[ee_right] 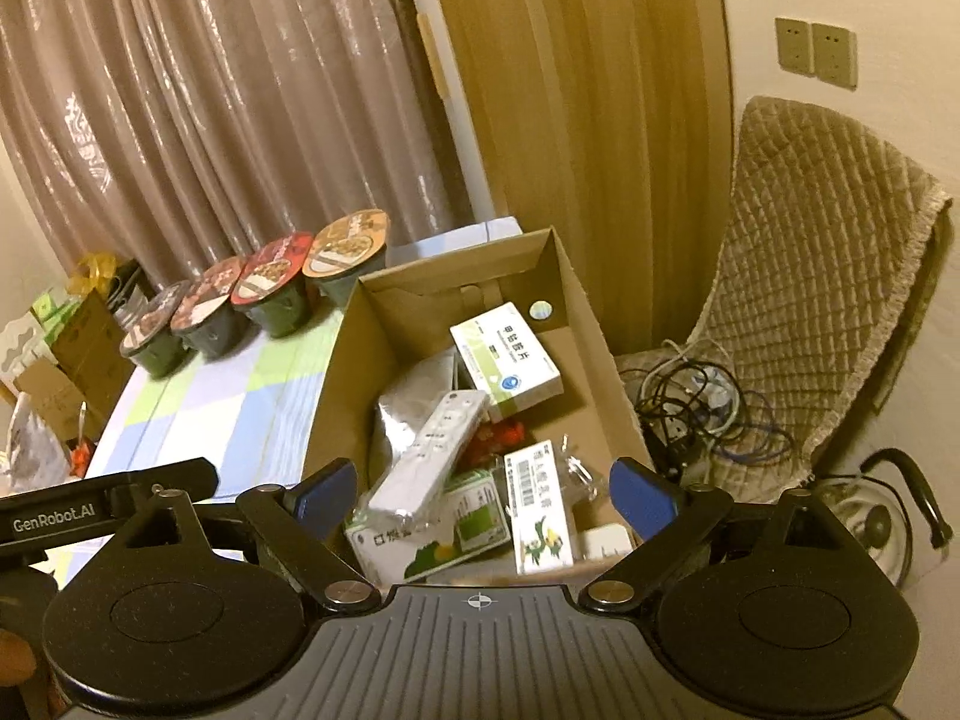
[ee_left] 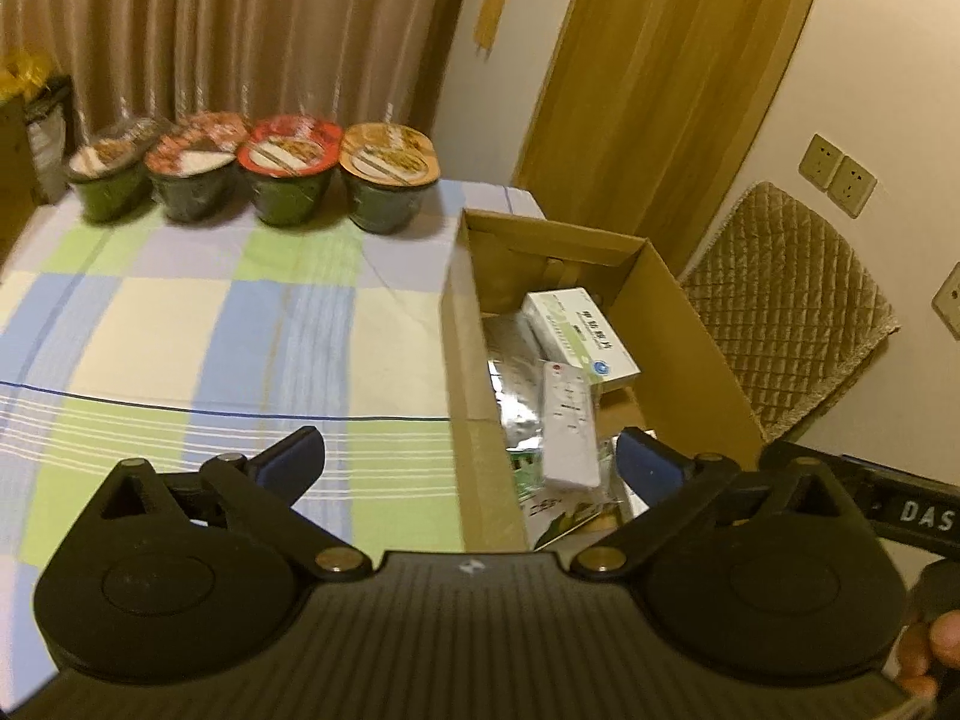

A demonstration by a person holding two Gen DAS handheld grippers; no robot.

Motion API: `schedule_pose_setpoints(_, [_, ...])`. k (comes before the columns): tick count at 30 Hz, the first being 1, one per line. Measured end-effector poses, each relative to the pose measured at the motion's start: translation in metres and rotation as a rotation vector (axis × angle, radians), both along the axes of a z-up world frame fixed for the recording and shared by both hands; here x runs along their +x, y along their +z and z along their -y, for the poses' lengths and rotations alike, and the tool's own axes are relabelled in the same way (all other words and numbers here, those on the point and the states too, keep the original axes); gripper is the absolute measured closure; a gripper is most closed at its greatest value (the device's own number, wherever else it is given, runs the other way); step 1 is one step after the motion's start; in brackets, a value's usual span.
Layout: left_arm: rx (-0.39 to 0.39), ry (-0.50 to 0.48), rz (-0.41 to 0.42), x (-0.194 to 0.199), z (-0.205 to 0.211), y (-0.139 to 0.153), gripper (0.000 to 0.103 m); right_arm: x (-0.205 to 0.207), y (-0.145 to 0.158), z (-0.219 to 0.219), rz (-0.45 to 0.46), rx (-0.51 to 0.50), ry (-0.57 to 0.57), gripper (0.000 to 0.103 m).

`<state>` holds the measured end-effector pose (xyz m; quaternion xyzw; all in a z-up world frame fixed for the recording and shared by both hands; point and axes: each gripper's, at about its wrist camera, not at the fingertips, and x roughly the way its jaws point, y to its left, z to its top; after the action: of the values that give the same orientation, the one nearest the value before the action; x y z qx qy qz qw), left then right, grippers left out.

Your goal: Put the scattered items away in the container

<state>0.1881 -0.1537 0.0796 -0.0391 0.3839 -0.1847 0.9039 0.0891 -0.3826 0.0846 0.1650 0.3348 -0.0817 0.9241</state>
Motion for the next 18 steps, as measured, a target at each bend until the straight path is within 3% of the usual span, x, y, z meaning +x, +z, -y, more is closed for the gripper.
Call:
schedule_pose_setpoints(9, [0.077, 0.011, -0.011, -0.037, -0.01, 0.016, 0.001, -0.038, 0.013, -0.012, -0.027, -0.008, -0.023, 0.007])
schedule_pose_setpoints(18, [0.094, 0.014, -0.029, -0.073, -0.018, 0.032, 0.001, -0.074, 0.028, -0.027, -0.081, -0.063, -0.021, 0.007])
